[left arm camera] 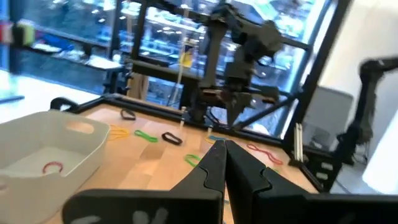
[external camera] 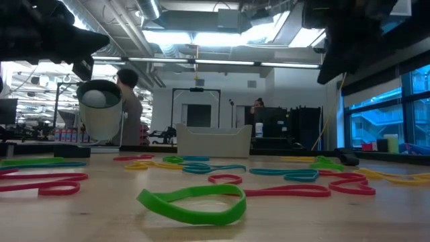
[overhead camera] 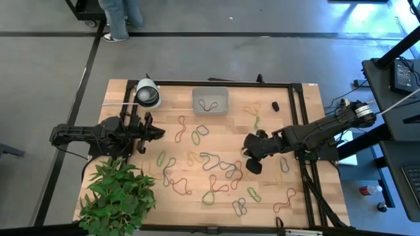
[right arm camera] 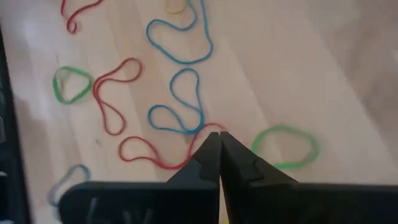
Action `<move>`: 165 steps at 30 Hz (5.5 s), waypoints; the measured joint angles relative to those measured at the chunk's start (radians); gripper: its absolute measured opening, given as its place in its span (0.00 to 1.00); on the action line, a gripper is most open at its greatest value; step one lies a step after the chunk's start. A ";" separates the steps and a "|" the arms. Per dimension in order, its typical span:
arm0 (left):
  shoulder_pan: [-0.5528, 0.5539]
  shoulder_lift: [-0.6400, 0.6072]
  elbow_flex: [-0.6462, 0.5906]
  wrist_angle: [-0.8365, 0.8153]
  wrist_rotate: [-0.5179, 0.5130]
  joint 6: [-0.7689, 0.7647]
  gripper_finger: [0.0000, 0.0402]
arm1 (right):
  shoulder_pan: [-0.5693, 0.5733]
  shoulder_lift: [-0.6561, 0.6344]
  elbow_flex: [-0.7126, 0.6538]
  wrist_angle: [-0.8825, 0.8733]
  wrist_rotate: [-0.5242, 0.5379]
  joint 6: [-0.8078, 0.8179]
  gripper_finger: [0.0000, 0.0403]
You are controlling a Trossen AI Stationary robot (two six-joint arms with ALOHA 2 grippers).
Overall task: Pick and place rubber bands into bin
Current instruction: Put the black rubber band into the white bin, then put the yellow rubber band into the white bin
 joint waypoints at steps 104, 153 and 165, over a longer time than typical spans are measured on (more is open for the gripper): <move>0.116 1.652 1.226 -1.270 -0.061 -0.407 0.01 | -0.160 -0.129 -0.454 0.592 -0.211 -0.349 0.02; 0.446 2.295 1.881 -0.980 -0.058 0.467 0.31 | -0.160 -0.129 -0.454 0.661 -0.091 -0.219 0.02; 0.437 2.131 1.895 -1.054 -0.091 0.314 0.42 | -0.161 -0.129 -0.454 0.664 -0.092 -0.224 0.02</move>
